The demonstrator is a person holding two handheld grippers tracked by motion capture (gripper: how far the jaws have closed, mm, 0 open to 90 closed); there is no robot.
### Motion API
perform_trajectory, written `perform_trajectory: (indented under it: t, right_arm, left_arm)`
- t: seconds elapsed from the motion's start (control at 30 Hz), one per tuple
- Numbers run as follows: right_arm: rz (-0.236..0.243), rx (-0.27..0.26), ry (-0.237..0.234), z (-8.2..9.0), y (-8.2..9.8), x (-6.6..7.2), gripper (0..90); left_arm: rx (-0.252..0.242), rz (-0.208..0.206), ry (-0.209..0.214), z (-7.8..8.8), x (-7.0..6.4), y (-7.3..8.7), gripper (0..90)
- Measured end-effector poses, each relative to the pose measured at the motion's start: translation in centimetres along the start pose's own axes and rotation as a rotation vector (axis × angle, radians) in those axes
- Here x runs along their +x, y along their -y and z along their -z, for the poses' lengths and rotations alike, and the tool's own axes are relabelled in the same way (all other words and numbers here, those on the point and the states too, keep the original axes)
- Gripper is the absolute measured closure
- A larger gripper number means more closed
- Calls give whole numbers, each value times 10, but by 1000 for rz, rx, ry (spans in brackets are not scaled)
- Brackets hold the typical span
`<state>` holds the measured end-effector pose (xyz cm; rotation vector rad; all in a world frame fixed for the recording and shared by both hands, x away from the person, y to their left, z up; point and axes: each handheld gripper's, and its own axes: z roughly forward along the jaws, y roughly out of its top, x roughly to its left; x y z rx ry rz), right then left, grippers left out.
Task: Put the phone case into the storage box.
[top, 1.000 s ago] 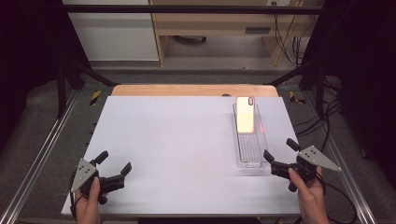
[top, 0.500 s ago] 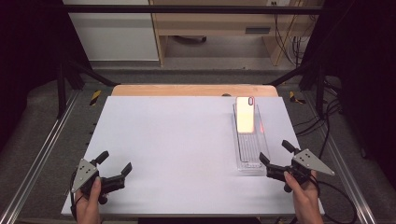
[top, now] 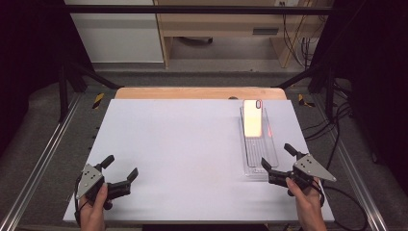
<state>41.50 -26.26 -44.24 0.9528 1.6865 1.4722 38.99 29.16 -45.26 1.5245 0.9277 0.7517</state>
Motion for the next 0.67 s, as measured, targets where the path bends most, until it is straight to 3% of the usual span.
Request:
perform_trajectory:
  t: [0.27, 0.37, 0.5, 0.67]
  right_arm:
    - [51, -2, -41, -6, 5, 10, 40]
    - [68, 4, -50, -5, 6, 10, 38]
    - [40, 13, -58, -3, 11, 6, 37]
    - [33, 30, -70, 2, 16, 4, 34]
  left_arm:
    - [-35, 9, 13, -3, -2, -1, 17]
    - [-48, -8, 17, -4, -5, -2, 18]
    - [-61, -24, 16, -6, -7, -4, 15]
    - [-65, -6, 6, -8, -6, -3, 15]
